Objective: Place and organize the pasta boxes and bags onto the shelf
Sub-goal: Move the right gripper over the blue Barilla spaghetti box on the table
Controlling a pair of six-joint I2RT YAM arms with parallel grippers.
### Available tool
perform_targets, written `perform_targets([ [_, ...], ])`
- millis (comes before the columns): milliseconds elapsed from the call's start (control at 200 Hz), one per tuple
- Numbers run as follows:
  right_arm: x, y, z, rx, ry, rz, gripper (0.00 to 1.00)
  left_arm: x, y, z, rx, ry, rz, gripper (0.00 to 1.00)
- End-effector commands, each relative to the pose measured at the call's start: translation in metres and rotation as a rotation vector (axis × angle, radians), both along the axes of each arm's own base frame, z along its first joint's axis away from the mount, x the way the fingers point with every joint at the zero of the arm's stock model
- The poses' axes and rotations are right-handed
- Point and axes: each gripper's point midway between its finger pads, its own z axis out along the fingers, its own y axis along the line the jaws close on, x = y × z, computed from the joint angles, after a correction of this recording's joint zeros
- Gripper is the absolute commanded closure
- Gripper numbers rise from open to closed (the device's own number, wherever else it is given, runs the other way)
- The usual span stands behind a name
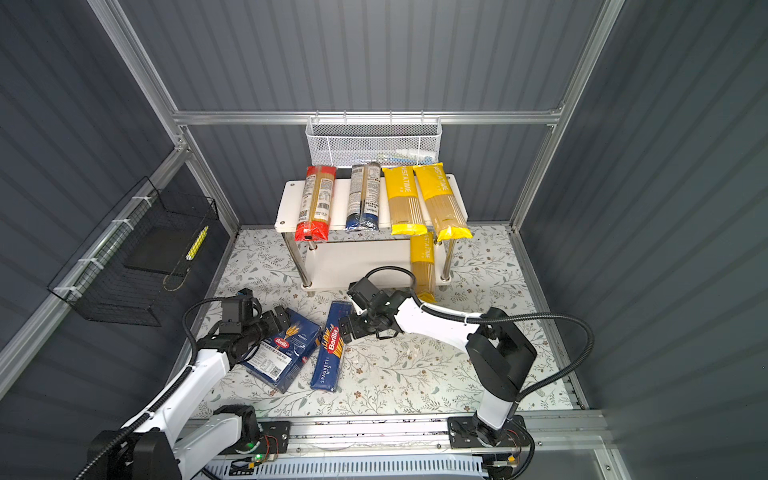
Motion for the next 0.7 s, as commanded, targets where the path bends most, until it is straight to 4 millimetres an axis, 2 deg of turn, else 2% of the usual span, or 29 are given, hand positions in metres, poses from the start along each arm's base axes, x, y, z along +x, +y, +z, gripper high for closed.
perform_targets([
  [0,-0.016,0.002,-0.012,-0.093,0.022,0.051,0.01,-0.006,0.0,-0.006,-0.044,0.021,0.034,0.01],
  [240,-0.023,0.031,-0.022,-0.052,0.07,0.071,0.01,-0.015,-0.007,-0.014,-0.075,0.058,0.005,0.01],
  [420,-0.028,0.044,-0.033,-0.105,0.068,0.119,0.01,-0.012,-0.027,-0.011,-0.154,0.001,-0.081,0.01],
  [605,-0.024,0.039,-0.044,-0.164,0.057,0.106,0.01,-0.014,-0.032,-0.016,-0.165,0.016,-0.122,0.01],
  [695,-0.017,0.028,-0.05,-0.224,0.029,0.085,0.01,-0.013,-0.034,-0.013,-0.166,0.006,-0.132,0.01],
])
